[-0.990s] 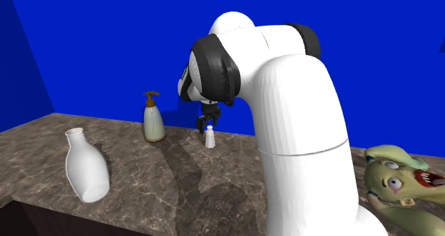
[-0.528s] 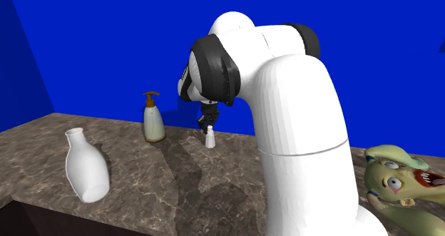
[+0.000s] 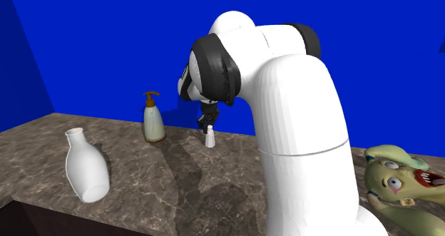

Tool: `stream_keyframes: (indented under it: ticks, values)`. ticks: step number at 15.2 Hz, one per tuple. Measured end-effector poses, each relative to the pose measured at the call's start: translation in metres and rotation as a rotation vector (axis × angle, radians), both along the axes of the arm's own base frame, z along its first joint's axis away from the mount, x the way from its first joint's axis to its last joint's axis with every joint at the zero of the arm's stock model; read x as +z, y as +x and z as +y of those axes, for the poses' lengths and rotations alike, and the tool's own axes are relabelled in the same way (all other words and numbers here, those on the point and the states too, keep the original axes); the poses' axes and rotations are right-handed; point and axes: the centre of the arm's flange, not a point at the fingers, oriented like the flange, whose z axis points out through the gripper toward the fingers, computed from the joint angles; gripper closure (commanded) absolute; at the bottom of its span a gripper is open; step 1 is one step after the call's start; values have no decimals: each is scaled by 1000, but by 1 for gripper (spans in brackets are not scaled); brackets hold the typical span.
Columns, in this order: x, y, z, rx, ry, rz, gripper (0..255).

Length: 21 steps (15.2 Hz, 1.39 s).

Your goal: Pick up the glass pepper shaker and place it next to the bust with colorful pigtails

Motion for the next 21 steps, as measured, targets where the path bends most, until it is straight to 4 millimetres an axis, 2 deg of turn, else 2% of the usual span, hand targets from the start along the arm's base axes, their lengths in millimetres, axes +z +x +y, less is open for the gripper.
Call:
stream_keyframes:
  ticks: [21]
  values:
    - [108, 0, -1, 0, 0, 0, 255]
